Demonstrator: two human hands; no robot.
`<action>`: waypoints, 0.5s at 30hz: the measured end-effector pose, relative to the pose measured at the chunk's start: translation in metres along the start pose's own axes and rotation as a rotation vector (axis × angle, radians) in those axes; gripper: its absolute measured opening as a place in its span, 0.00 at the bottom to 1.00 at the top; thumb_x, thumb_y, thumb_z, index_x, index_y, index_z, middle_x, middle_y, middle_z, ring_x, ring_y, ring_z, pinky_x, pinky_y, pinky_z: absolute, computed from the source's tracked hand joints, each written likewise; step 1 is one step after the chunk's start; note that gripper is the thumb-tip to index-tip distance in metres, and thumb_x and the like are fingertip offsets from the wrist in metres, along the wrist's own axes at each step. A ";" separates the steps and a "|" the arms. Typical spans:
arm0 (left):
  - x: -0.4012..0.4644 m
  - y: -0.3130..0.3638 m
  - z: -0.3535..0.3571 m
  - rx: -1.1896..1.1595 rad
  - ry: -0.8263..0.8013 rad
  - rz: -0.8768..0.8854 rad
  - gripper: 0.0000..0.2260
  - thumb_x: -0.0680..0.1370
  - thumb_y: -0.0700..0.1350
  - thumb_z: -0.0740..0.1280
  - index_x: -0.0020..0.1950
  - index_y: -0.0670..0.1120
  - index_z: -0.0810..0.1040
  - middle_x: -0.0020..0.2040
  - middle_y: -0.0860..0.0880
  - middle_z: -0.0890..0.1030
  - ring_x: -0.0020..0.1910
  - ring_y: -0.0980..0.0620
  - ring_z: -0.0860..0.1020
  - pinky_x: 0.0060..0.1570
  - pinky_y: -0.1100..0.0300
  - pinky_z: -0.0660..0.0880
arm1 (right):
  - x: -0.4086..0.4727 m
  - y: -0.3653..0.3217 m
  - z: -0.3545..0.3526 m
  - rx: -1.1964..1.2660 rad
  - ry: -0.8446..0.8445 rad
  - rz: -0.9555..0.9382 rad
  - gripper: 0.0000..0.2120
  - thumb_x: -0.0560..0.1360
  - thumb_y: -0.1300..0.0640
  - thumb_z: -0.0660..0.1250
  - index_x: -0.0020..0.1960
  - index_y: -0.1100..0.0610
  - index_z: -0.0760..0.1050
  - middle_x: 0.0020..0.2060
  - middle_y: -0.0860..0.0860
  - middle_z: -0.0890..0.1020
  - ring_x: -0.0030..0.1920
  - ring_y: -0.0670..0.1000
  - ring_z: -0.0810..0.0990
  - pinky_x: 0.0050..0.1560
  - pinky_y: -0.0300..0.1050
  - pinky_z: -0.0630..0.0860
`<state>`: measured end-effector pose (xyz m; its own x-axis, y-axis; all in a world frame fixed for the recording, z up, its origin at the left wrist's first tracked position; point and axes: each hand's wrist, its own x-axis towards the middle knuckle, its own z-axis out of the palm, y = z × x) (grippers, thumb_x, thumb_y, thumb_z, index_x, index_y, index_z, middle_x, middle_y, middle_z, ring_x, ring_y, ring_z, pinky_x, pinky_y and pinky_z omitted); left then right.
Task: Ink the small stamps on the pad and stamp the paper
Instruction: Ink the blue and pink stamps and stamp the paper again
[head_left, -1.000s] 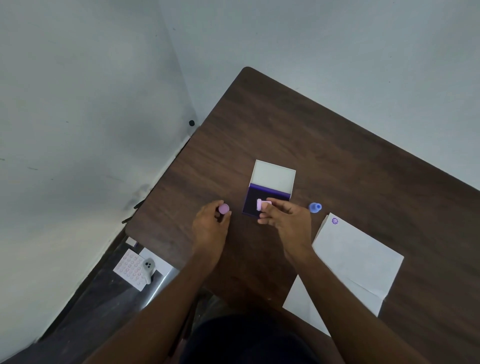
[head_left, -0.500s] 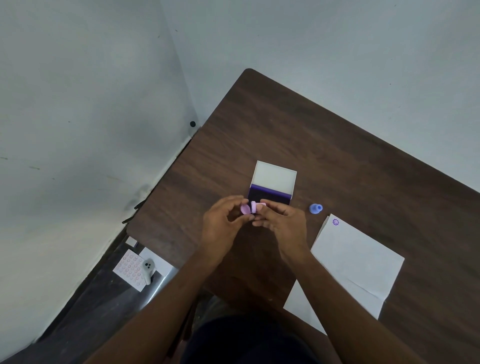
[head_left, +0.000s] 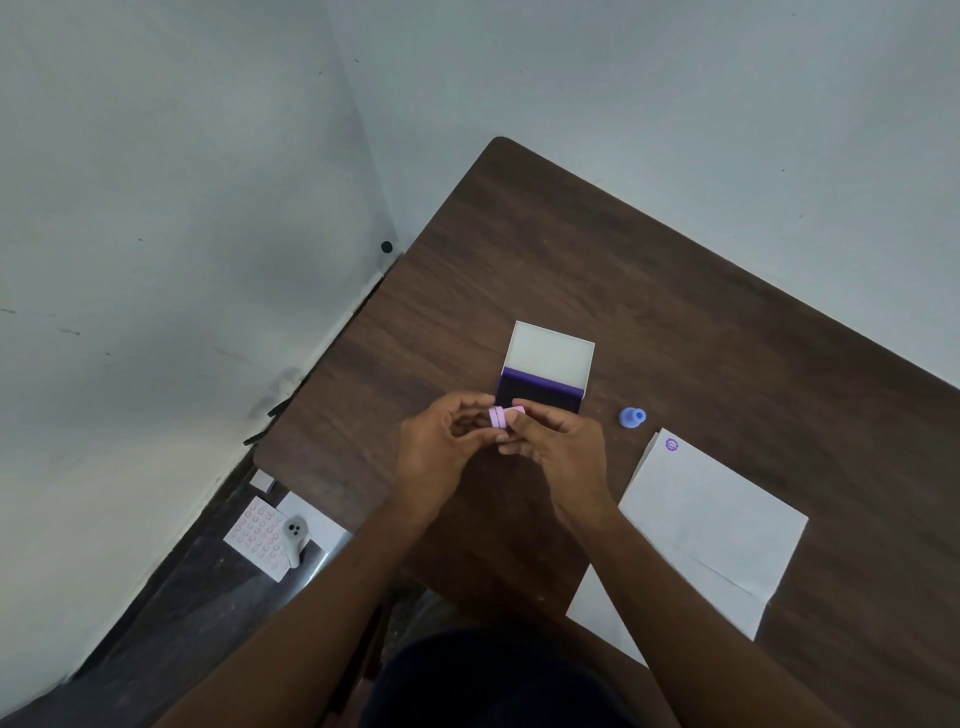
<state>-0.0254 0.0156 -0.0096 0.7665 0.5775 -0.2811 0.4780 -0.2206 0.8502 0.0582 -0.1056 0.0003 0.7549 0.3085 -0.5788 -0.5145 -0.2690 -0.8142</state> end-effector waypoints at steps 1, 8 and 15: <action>-0.001 -0.001 0.000 0.009 0.001 0.013 0.17 0.69 0.49 0.75 0.56 0.50 0.81 0.47 0.57 0.83 0.42 0.69 0.79 0.48 0.74 0.76 | 0.000 0.000 0.000 0.006 -0.007 0.004 0.09 0.71 0.58 0.73 0.51 0.56 0.82 0.34 0.41 0.85 0.35 0.45 0.85 0.36 0.32 0.79; 0.000 -0.004 0.001 -0.006 -0.002 0.011 0.14 0.69 0.50 0.74 0.54 0.51 0.82 0.43 0.61 0.81 0.43 0.70 0.79 0.45 0.77 0.74 | 0.001 0.003 0.001 0.003 0.000 0.063 0.12 0.70 0.54 0.74 0.51 0.57 0.82 0.44 0.54 0.86 0.43 0.54 0.85 0.49 0.44 0.82; -0.001 0.001 0.002 -0.051 -0.012 0.018 0.13 0.69 0.47 0.75 0.53 0.55 0.81 0.44 0.61 0.81 0.44 0.70 0.79 0.44 0.78 0.73 | 0.003 0.002 -0.005 0.017 -0.039 0.062 0.07 0.72 0.58 0.72 0.49 0.57 0.82 0.40 0.54 0.86 0.40 0.56 0.85 0.49 0.46 0.82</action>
<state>-0.0251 0.0132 -0.0096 0.7802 0.5641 -0.2705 0.4416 -0.1903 0.8768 0.0618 -0.1095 -0.0028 0.7052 0.3275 -0.6288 -0.5665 -0.2731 -0.7775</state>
